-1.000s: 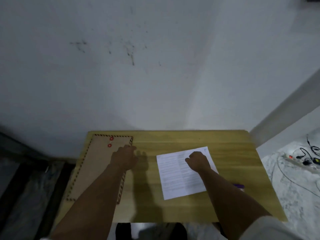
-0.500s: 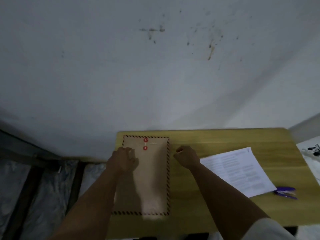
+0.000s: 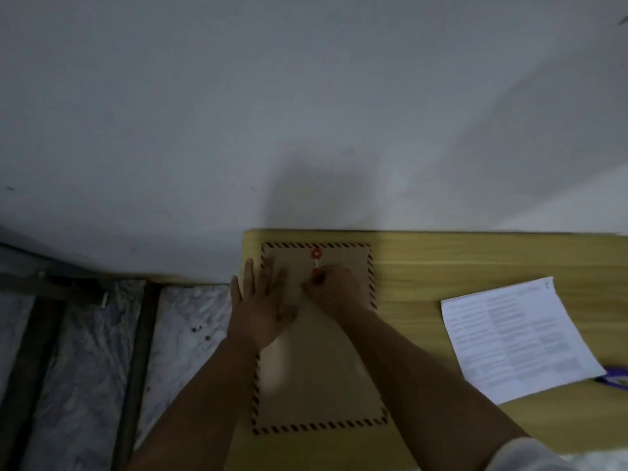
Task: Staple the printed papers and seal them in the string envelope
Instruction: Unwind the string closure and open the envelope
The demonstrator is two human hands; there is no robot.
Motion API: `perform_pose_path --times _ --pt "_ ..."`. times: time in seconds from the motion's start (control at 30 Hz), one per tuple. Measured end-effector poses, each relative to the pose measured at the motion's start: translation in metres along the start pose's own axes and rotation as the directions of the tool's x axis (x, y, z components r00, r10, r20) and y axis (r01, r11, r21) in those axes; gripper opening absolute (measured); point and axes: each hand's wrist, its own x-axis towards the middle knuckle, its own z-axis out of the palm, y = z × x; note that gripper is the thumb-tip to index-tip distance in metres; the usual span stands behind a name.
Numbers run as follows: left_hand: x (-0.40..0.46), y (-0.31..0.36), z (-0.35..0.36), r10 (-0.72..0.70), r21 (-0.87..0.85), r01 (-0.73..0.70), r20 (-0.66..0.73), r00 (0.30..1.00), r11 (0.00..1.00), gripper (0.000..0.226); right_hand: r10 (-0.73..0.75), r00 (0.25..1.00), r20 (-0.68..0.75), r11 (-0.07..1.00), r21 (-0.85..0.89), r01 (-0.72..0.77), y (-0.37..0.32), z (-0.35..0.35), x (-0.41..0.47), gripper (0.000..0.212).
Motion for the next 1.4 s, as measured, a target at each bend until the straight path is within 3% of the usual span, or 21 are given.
perform_pose_path --times 0.13,0.3,0.5,0.67,0.8,0.9,1.0,1.1,1.23,1.33,1.4 --pt "-0.003 0.006 0.005 -0.025 0.008 0.026 -0.039 0.999 1.0 0.086 0.068 0.997 0.027 0.994 -0.086 -0.066 -0.017 0.005 0.0 0.045" --pt "0.0 0.003 0.008 -0.027 -0.015 0.026 -0.026 0.999 1.0 0.091 0.133 0.991 -0.006 0.982 -0.131 -0.133 -0.025 0.006 0.006 0.026" --pt "0.001 0.001 0.01 -0.031 -0.013 0.031 -0.047 0.998 0.999 0.093 0.074 0.997 0.012 0.991 -0.113 -0.072 -0.027 0.007 0.012 0.02" --pt "0.0 0.002 0.01 -0.039 -0.001 0.039 -0.052 0.998 0.999 0.099 0.166 0.971 -0.173 0.965 0.231 -0.124 -0.018 -0.014 0.019 0.028" --pt "-0.001 0.005 0.008 -0.047 -0.011 0.046 -0.038 0.998 0.999 0.1 0.316 0.915 -0.25 0.867 0.468 -0.171 -0.012 -0.04 0.027 0.015" --pt "0.0 0.004 0.007 -0.043 -0.027 0.043 -0.015 0.999 0.999 0.102 0.394 0.885 -0.247 0.754 0.638 -0.157 0.003 -0.047 0.036 0.026" --pt "0.003 0.004 0.001 -0.03 -0.033 0.028 -0.054 0.998 0.999 0.106 0.364 0.908 -0.209 0.693 0.712 -0.114 0.006 -0.05 0.041 0.021" --pt "0.016 0.002 -0.005 0.026 -0.029 -0.032 -0.166 0.986 0.999 0.105 0.242 0.958 -0.154 0.657 0.752 -0.045 -0.005 -0.053 0.044 0.024" --pt "0.032 -0.002 -0.006 0.036 -0.024 -0.042 -0.234 0.972 0.999 0.111 -0.011 0.997 0.078 0.602 0.797 -0.055 -0.024 -0.05 0.041 0.013" --pt "0.032 -0.002 -0.004 0.036 0.032 -0.029 -0.239 0.97 0.999 0.108 -0.129 0.957 0.26 0.669 0.735 -0.11 -0.028 -0.043 0.031 0.013" --pt "0.032 0.0 -0.003 0.029 0.043 -0.019 -0.245 0.969 0.999 0.109 -0.1 0.929 0.355 0.776 0.612 -0.15 -0.022 -0.039 0.025 0.014"
